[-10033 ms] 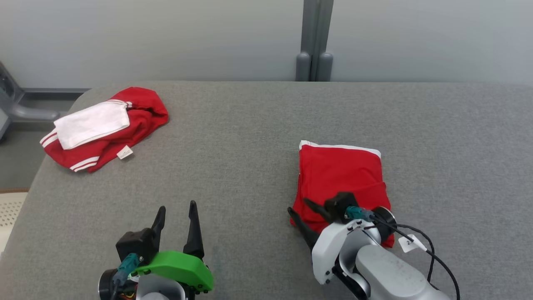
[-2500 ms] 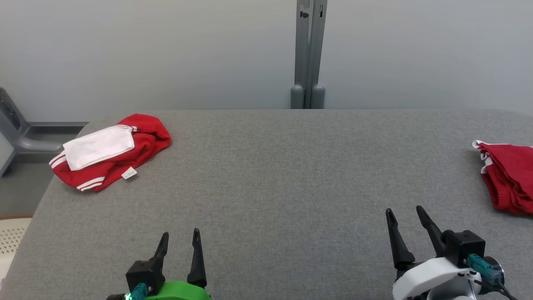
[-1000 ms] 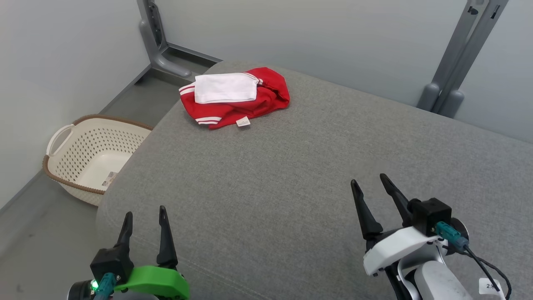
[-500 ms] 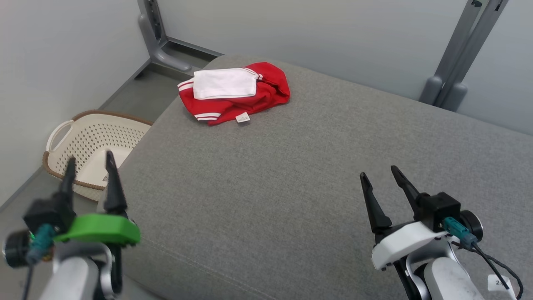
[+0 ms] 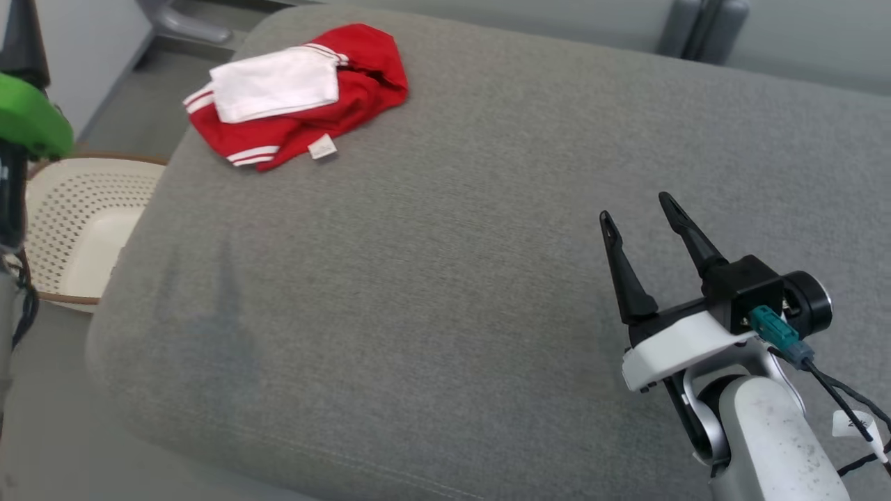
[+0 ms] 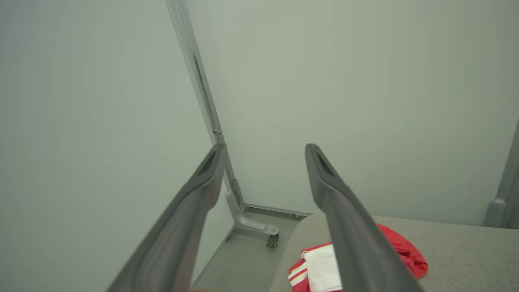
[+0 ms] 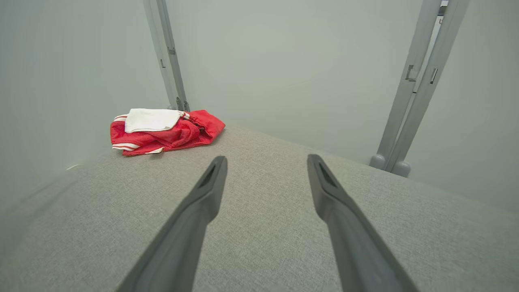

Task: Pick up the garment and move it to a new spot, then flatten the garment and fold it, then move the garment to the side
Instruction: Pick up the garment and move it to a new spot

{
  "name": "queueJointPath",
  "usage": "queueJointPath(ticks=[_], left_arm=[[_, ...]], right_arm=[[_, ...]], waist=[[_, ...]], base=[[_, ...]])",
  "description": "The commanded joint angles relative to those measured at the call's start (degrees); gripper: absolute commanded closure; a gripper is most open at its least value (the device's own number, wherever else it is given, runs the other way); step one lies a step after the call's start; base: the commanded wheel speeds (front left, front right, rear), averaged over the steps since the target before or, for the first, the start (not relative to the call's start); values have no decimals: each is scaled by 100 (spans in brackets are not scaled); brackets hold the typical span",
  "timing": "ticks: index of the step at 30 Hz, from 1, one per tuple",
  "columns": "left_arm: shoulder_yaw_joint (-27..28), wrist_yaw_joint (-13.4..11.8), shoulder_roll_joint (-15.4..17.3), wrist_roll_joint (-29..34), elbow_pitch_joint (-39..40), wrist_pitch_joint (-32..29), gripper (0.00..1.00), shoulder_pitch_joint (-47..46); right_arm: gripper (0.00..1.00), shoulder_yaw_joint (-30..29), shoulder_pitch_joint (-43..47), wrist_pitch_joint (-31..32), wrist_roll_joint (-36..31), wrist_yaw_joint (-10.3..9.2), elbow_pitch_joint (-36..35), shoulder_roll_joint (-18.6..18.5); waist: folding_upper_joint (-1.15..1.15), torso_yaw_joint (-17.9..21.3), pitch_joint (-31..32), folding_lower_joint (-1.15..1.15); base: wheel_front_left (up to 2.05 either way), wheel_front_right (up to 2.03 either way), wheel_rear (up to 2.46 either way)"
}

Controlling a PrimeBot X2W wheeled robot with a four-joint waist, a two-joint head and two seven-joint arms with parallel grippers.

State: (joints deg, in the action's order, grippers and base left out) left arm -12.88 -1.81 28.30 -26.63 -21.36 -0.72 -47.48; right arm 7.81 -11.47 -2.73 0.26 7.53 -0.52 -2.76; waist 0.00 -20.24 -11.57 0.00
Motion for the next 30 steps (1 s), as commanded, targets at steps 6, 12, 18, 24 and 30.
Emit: queueJointPath(ticks=[6, 12, 18, 24, 30], left_arm=[[91, 319, -30, -429, -1221, -495, 0, -828], [6, 501, -99, -532, -2065, -636, 0, -1117], [-121, 554, -241, -505, -2655, -563, 0, -1214], [-186, 557, -279, -521, -3104, -634, 2, -1365], [-258, 534, -222, -505, -3539, -767, 100, -1417]], right_arm=[[0, -74, -167, 77, 14, -8, -319, -16], [0, -242, -192, 119, -102, -8, -545, -15], [0, -303, -161, 86, -60, -8, -607, -16], [0, -336, -244, 58, -94, -9, -610, -17], [0, -362, -259, -13, -37, -9, -519, -16]], waist=[[0, 1712, -1764, 0], [0, 1848, -2127, 0], [0, 1887, -2236, 0], [0, 1916, -2270, 0], [0, 1944, -2141, 0]], base=[[0, 0, 0], [0, 0, 0], [0, 0, 0], [0, 0, 0], [0, 0, 0]])
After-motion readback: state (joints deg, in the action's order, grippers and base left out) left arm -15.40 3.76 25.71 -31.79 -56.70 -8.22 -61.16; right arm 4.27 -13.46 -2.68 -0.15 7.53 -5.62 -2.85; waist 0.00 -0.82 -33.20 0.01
